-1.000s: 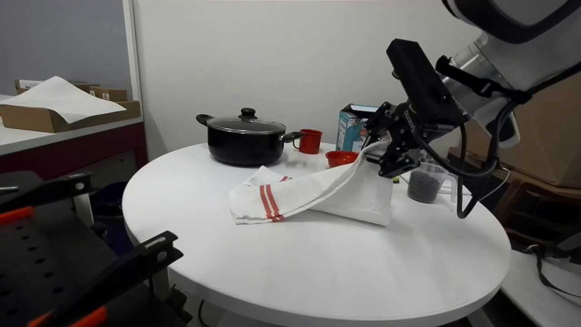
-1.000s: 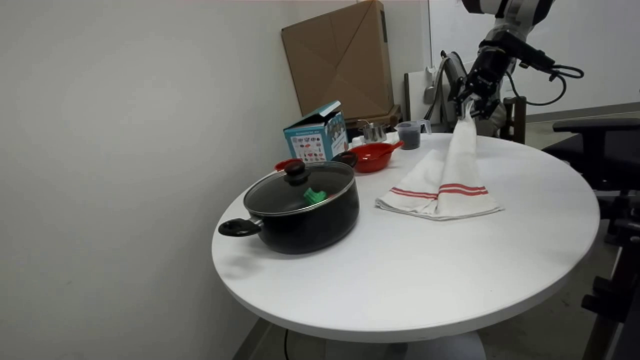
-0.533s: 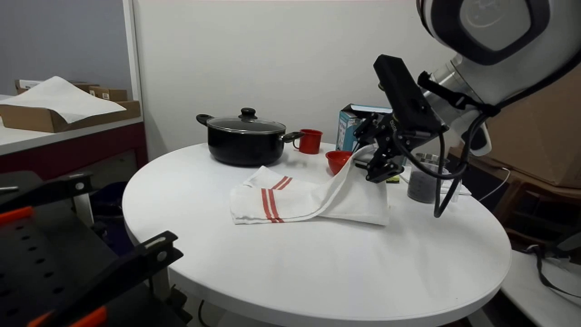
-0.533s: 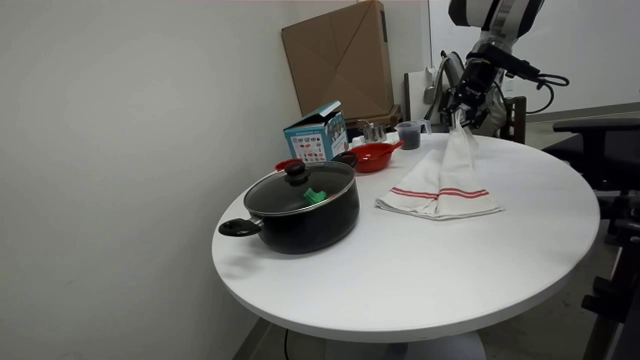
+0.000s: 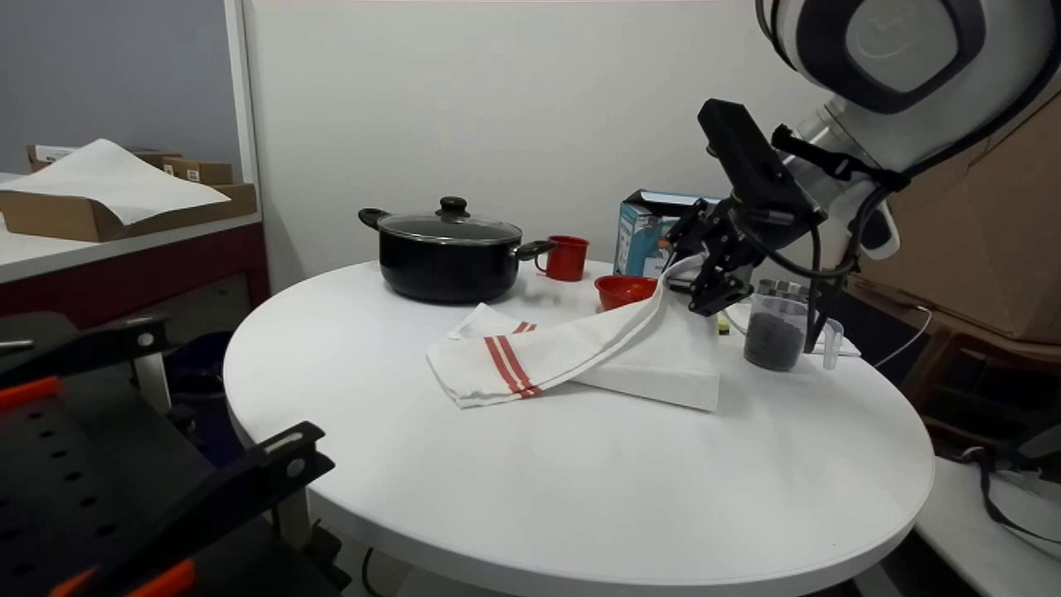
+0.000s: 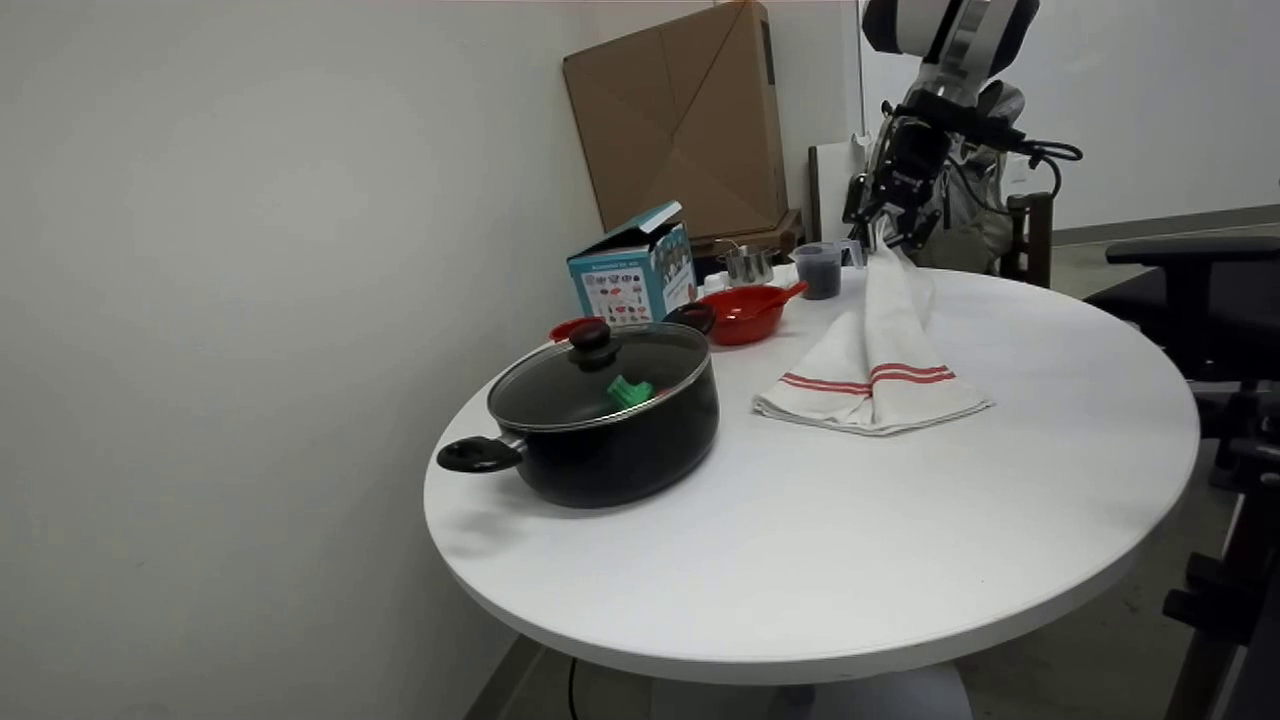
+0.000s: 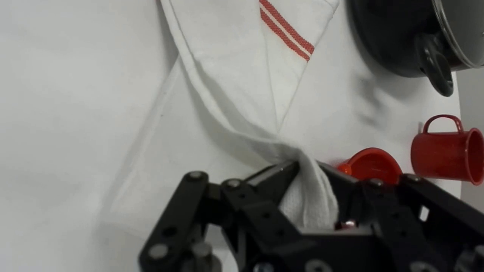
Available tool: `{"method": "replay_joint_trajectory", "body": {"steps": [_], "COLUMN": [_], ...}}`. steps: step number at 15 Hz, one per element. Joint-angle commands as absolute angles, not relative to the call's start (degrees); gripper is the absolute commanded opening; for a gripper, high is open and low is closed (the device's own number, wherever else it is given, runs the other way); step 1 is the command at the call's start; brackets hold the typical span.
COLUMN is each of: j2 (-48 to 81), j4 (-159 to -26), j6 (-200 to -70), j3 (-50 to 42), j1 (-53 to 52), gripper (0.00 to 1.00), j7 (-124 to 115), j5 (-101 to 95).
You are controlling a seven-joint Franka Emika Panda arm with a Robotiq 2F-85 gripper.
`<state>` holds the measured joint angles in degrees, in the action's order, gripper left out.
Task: Fold the towel on the table
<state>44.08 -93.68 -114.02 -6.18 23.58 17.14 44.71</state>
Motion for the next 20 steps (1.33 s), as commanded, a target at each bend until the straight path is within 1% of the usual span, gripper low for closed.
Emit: {"method": "replay_joint_trajectory", "body": {"steps": [1,5,6,7,8,13,14,16,17,18,20], "j2": [50.33,55.59,56.47,57.35,58.12,59.61,59.45,58.28,57.14,55.68,51.76], "j4": [-85.02,-79.20,-78.24,-77.17,-76.25,-74.10,-74.25,-75.66,-76.99,-78.77,-83.92], "j6": [-110.96,-108.86,-108.57,-108.06,-107.68,-107.76,-108.20,-109.69,-110.78,-112.28,-115.68], "j3": [-5.95,-5.47,-5.46,-5.32,-5.25,-5.15,-5.16,-5.51,-5.58,-5.75,-5.86], "j1": [23.48,24.56,24.71,25.01,25.28,25.95,25.93,25.22,24.69,23.84,21.62], "gripper": [0.06,0.03,0.29,0.29,0.32,0.68,0.76,0.89,0.97,1.00,1.00], "j7": [11.49,8.29,7.69,7.44,7.20,7.89,8.17,8.87,9.54,10.30,12.63], "j5": [42.30,41.36,41.11,40.82,40.56,39.10,38.69,36.98,35.97,34.59,30.77]}}
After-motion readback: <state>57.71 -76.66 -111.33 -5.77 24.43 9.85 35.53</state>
